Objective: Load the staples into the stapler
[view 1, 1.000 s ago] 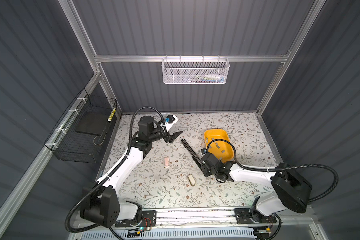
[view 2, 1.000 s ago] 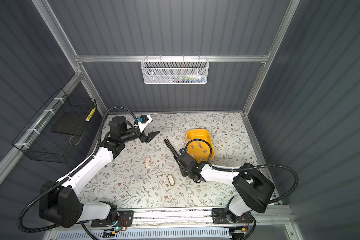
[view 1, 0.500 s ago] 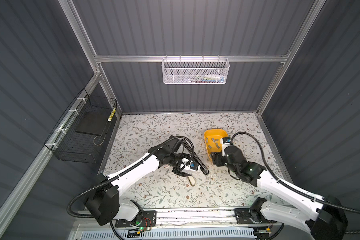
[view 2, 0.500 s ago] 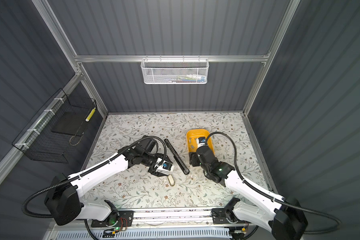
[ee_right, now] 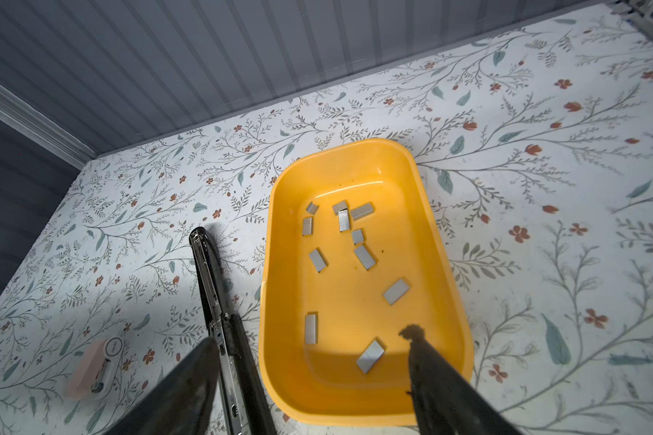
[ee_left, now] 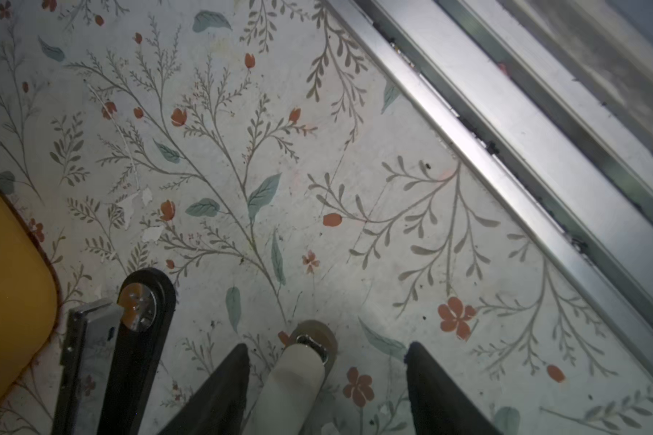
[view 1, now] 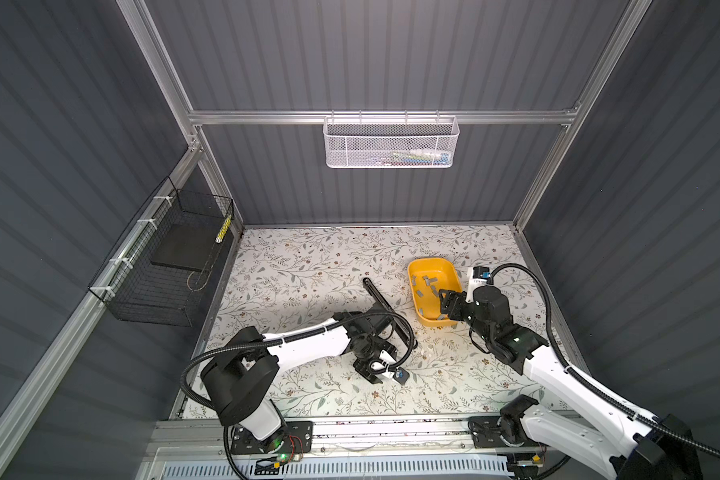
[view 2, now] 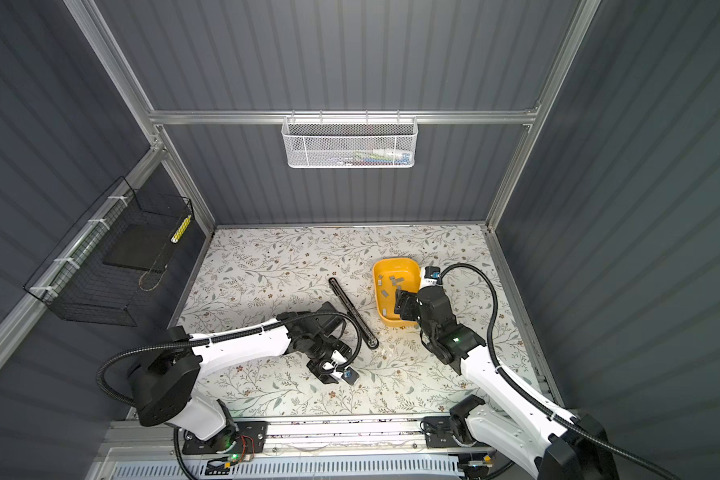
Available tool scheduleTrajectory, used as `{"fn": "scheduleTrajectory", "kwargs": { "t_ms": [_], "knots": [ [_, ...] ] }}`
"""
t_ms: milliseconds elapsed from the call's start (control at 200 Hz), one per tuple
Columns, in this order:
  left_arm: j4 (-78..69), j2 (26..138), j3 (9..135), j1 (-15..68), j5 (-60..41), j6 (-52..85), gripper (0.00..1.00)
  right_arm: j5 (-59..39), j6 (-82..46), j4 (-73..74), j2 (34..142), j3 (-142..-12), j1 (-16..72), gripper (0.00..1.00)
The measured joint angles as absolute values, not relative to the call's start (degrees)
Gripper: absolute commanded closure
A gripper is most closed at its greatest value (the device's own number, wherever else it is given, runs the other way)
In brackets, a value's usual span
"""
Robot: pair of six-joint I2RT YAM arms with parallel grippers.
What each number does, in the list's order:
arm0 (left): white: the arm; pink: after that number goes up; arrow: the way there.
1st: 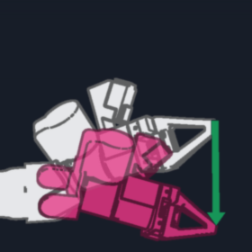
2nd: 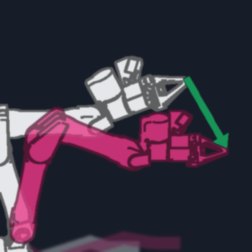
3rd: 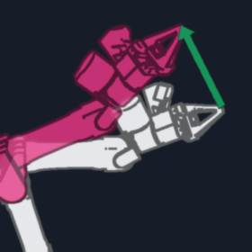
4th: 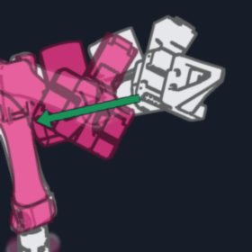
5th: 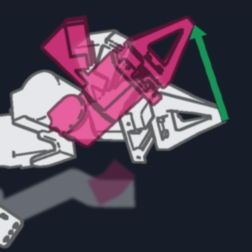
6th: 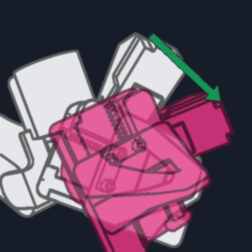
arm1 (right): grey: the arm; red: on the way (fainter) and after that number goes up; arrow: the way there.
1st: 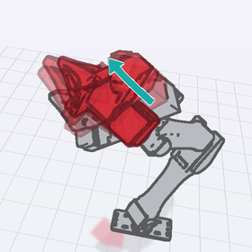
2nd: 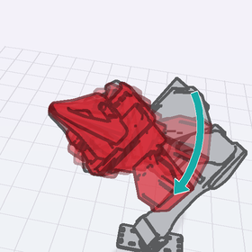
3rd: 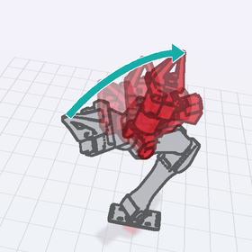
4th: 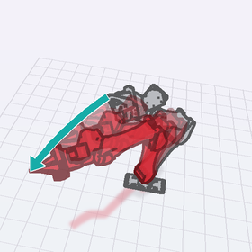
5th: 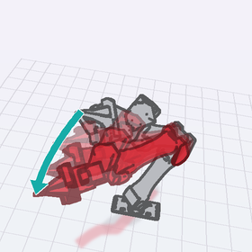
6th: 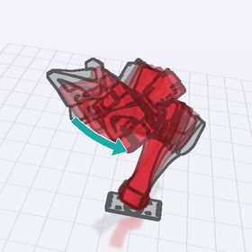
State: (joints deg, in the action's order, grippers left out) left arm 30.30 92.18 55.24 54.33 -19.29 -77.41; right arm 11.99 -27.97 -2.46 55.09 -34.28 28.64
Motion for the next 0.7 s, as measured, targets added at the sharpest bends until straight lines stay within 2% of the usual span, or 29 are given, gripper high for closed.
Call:
{"fn": "scheduleTrajectory", "kwargs": {
  "t_ms": [190, 325, 455, 555, 700],
  "knots": [
    [29.3, 94.1, 56.3, 54.3, -15.4, -76.3, 0.35, 9.1, -28.1, -1.1, 55.2, -34.3, 28.6, 0.17],
    [29.3, 95.3, 57.4, 54.3, -14.5, -76.1, 0.48, 8.2, -28.1, -0.8, 55.2, -34.3, 28.6, 0.17],
    [29.5, 96.7, 58.8, 54.3, -14.0, -75.8, 0.5, 7.4, -28.2, -0.8, 55.2, -34.3, 28.6, 0.16],
    [29.8, 97.1, 59.0, 54.3, -13.5, -76.0, 0.61, 7.4, -28.3, -0.8, 55.2, -34.3, 28.6, 0.16],
    [30.3, 97.4, 59.2, 54.3, -13.1, -75.9, 0.58, 7.2, -28.3, -0.8, 55.1, -34.3, 28.6, 0.16]
  ]
}}
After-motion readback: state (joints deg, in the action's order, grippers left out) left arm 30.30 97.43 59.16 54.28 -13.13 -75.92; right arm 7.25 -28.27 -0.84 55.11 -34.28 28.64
